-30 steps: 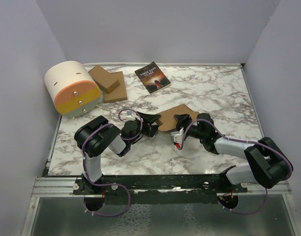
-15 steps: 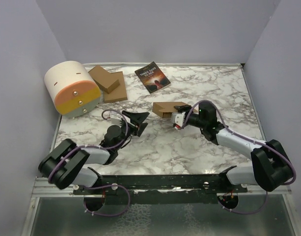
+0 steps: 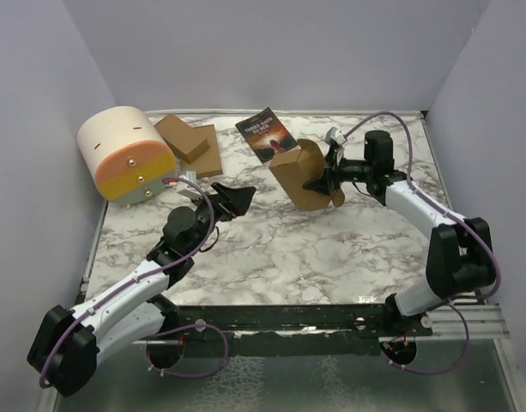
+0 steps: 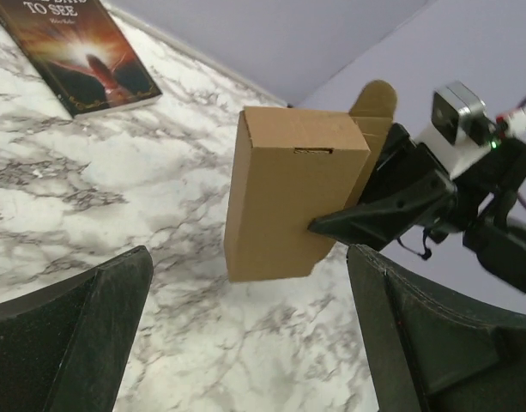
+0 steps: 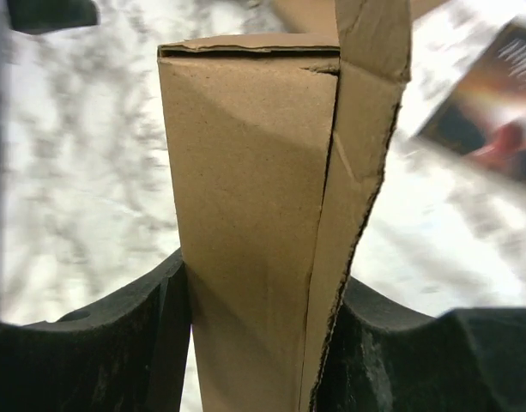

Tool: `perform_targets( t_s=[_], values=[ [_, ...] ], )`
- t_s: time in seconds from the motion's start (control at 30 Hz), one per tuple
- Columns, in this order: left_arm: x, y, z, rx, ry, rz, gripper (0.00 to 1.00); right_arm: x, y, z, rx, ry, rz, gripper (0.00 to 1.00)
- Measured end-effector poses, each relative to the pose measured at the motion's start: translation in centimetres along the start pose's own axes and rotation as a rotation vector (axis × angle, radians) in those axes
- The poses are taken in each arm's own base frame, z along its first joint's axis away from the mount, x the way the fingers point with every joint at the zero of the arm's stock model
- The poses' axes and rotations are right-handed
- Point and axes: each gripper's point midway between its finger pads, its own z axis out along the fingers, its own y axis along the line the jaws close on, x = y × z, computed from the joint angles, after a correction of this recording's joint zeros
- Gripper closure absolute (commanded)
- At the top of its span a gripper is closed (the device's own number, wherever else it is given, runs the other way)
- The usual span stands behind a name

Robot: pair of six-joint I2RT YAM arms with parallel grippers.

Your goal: Fold the paper box

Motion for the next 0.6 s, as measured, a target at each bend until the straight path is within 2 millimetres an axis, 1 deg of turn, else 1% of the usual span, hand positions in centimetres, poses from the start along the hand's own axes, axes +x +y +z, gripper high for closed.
perform_targets(
  t_s=[0.07, 0.17, 0.27, 0.47, 0.6],
  values=[
    [1.1, 0.9, -0.2, -0.011, 0.044, 0.068, 0.01, 1.6, 0.9, 0.4, -0.061, 0.014, 0.165, 0.53],
    [2.5, 2.1, -0.5, -0.022, 0.097, 0.122, 0.01, 4.5, 2.9, 1.1, -0.154, 0.047, 0.43, 0.52],
    [4.5, 3.8, -0.7, -0.044, 0.164, 0.153, 0.01, 6.8, 4.7, 1.3, -0.213, 0.077, 0.626, 0.52],
    [8.4, 7.1, -0.6, -0.117, 0.306, 0.16, 0.02, 9.3, 5.5, 2.0, -0.262, 0.106, 0.833, 0.5],
    [10.8, 8.7, -0.3, -0.159, 0.396, 0.148, 0.05, 11.0, 5.8, 2.4, -0.275, 0.135, 0.948, 0.5]
  ],
)
